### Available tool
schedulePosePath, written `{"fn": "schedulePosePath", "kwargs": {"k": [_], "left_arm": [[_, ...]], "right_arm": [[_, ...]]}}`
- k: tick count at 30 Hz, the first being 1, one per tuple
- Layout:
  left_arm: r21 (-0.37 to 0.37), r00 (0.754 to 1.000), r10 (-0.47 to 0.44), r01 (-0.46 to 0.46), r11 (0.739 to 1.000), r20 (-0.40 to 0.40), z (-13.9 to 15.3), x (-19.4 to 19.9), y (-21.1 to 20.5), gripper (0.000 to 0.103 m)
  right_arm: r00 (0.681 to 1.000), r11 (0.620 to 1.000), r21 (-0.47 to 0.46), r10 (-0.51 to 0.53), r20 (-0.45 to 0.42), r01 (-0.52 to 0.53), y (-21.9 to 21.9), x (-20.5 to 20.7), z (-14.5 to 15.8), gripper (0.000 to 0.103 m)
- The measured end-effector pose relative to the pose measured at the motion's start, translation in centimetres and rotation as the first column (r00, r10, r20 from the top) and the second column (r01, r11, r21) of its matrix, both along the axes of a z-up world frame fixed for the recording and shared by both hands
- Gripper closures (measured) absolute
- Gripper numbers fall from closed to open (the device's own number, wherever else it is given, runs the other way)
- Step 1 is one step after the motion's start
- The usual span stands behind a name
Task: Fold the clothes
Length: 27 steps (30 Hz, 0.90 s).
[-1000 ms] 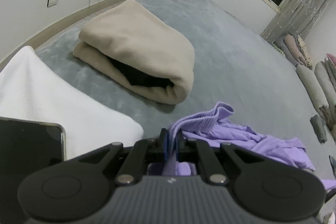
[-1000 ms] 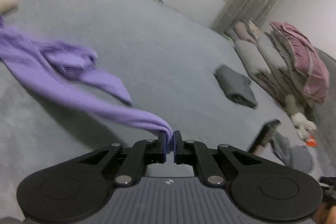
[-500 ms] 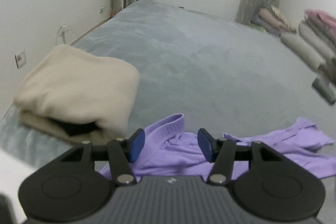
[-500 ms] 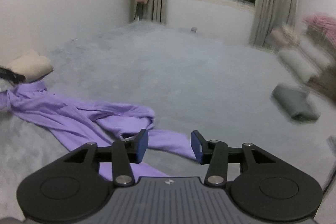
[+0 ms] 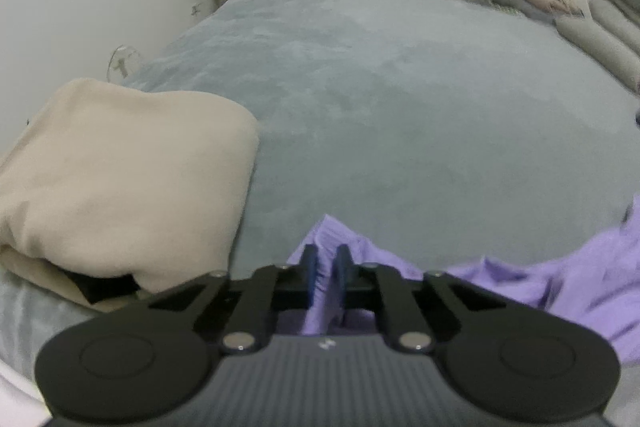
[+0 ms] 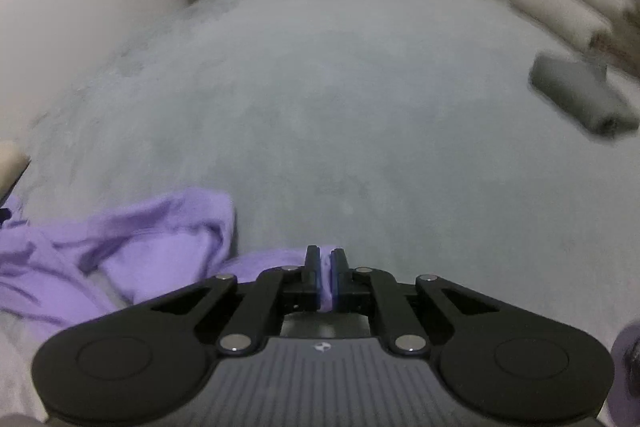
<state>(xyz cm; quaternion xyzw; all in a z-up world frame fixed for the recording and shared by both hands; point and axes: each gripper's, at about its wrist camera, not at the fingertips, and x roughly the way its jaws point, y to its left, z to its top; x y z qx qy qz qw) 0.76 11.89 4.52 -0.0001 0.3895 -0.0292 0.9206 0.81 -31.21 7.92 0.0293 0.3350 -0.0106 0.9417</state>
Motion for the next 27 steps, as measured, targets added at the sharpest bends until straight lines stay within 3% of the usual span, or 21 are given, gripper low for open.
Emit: {"fn": "schedulePosePath", "kwargs": {"k": [2,5,10,14,16,19,22,25,27], "left_arm": [[-0.062,0.999,0.028,-0.026,0.998,0.031,0.9,-0.1,0.7,0.098],[-0.143,0.994,0.050,-0.035,0.989,0.099,2.8,-0.9,1.5,0.099],[-0.203,0.979,0.122,-0.088,0.975,0.165,4.9,-0.3,2.0,0.099],[-0.268,0.963,0.185,-0.129,0.955,0.196,6.3,0.9,3.1,0.099],[-0.285,0.957,0.211,-0.150,0.947,0.197,6.6,1.8,3.7,0.099],[-0.314,0.952,0.245,-0.180,0.932,0.183,6.7,3.3,4.6,0.099],[-0.345,0.943,0.272,-0.195,0.918,0.191,6.7,4.0,5.8,0.099],[-0.313,0.948,0.268,-0.205,0.927,0.172,5.5,5.1,5.7,0.099],[-0.310,0.964,0.232,-0.182,0.933,0.133,4.3,6.0,5.4,0.099]], "right_arm": [[0.993,0.998,-0.032,-0.049,0.103,0.053,-0.4,-0.9,1.8,0.097],[0.959,0.988,-0.070,-0.115,0.258,0.137,-1.0,-2.1,4.4,0.097],[0.846,0.956,-0.079,-0.208,0.491,0.282,-2.4,-3.9,8.4,0.097],[0.755,0.930,-0.077,-0.241,0.610,0.360,-2.6,-4.4,9.8,0.097],[0.729,0.918,-0.099,-0.236,0.642,0.384,-2.3,-4.0,10.7,0.097],[0.758,0.908,-0.157,-0.219,0.614,0.389,-2.9,-2.0,12.0,0.098],[0.815,0.896,-0.210,-0.230,0.532,0.390,-3.4,-0.1,10.7,0.100],[0.862,0.884,-0.263,-0.244,0.445,0.386,-3.9,1.7,9.3,0.100],[0.888,0.876,-0.297,-0.254,0.384,0.379,-4.2,3.0,8.4,0.100]]}}
